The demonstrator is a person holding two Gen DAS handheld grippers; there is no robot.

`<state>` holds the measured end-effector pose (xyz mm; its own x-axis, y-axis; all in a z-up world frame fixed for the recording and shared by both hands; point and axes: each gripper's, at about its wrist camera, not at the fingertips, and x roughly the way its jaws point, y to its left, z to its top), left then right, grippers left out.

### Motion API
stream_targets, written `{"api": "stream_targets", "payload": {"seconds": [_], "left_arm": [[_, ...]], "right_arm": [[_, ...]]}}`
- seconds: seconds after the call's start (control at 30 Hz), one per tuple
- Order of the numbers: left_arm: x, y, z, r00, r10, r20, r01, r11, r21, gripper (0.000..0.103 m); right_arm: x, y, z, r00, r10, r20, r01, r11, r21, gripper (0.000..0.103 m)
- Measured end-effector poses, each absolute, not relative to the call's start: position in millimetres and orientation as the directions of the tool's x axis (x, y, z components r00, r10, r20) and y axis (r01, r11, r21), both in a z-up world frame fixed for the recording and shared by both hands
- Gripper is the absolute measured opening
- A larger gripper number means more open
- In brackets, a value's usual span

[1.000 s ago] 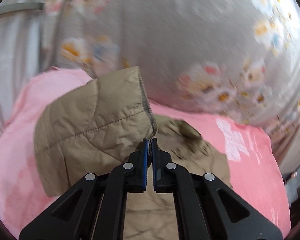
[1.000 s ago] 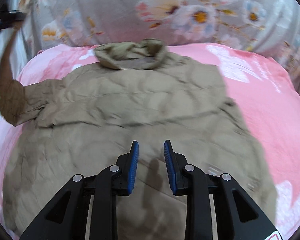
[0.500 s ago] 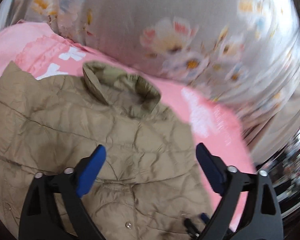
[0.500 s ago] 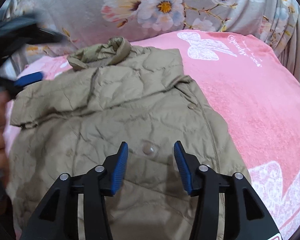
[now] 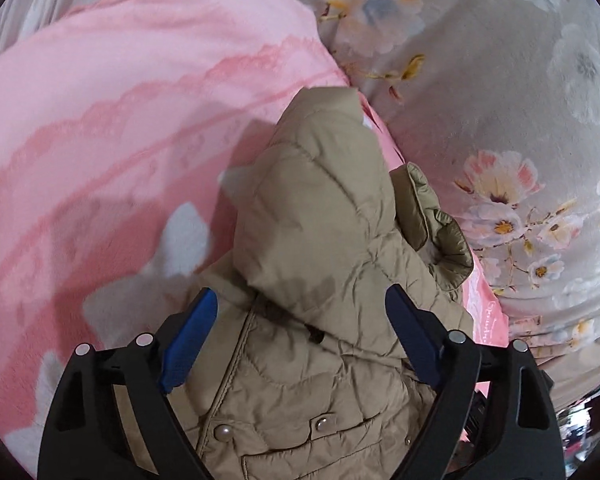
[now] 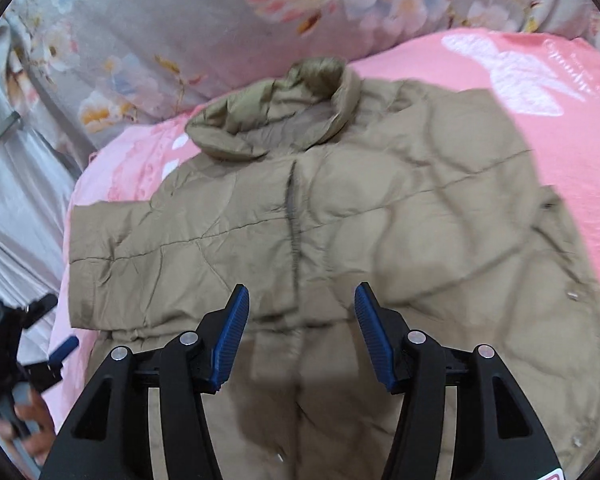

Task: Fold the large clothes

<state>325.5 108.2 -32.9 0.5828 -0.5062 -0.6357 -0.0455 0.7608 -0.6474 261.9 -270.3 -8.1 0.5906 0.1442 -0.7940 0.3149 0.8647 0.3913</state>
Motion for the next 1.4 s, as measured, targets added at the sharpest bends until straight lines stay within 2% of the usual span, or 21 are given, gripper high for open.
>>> {"api": "stream_targets", "payload": {"seconds": [0.07, 0.13, 0.2, 0.37, 0.5, 0.57, 0.83, 1.03, 1.4], "left_arm": [[325.4, 108.7, -38.6, 0.566, -0.534, -0.628, -0.047, 0.739, -0.672, 0.083], [328.4, 105.1, -39.6, 0.563, -0.541, -0.625, -0.049, 0.733, -0.679, 0.083], [330.0, 101.6, -37.2, 0.562, -0.544, -0.623, -0.046, 0.732, -0.680, 0.083], [341.5, 81.3, -29.5, 0.552, -0.523, -0.649, -0.014, 0.773, -0.634, 0.083], [356.4, 47.5, -32.2, 0.529, -0.495, -0.689, 0.020, 0.819, -0.574, 0.082], [361.3, 28.9, -34.6, 0.540, -0.429, -0.724, 0.022, 0.867, -0.498, 0.073], [378.4, -6.9, -44.8, 0.604, -0.181, -0.776, 0.005, 0.975, -0.223, 0.067], [394.9, -2.1, -57.7, 0.593, -0.158, -0.789, -0.005, 0.980, -0.199, 0.068], [388.2, -19.4, -67.0, 0.644, -0.062, -0.763, 0.023, 0.998, -0.061, 0.070]], "right_arm": [[275.6, -264.3, -18.6, 0.560, 0.189, -0.806, 0.304, 0.858, 0.413, 0.043], [284.3, -260.6, -18.6, 0.544, 0.170, -0.822, 0.294, 0.878, 0.376, 0.009], [286.3, -267.2, -1.3, 0.580, 0.133, -0.804, 0.286, 0.891, 0.354, 0.006], [267.9, -310.0, 54.4, 0.666, -0.074, -0.742, 0.354, 0.907, 0.227, 0.005], [258.2, -334.6, 33.7, 0.591, -0.207, -0.780, 0.436, 0.895, 0.092, 0.005], [255.0, -341.3, 12.9, 0.554, -0.206, -0.807, 0.444, 0.892, 0.078, 0.005], [246.4, -338.7, -10.8, 0.544, -0.243, -0.803, 0.439, 0.898, 0.025, 0.005], [241.8, -350.7, -22.7, 0.539, -0.232, -0.810, 0.458, 0.887, 0.050, 0.004], [249.8, -338.9, -29.6, 0.501, -0.297, -0.813, 0.427, 0.902, -0.066, 0.009]]}}
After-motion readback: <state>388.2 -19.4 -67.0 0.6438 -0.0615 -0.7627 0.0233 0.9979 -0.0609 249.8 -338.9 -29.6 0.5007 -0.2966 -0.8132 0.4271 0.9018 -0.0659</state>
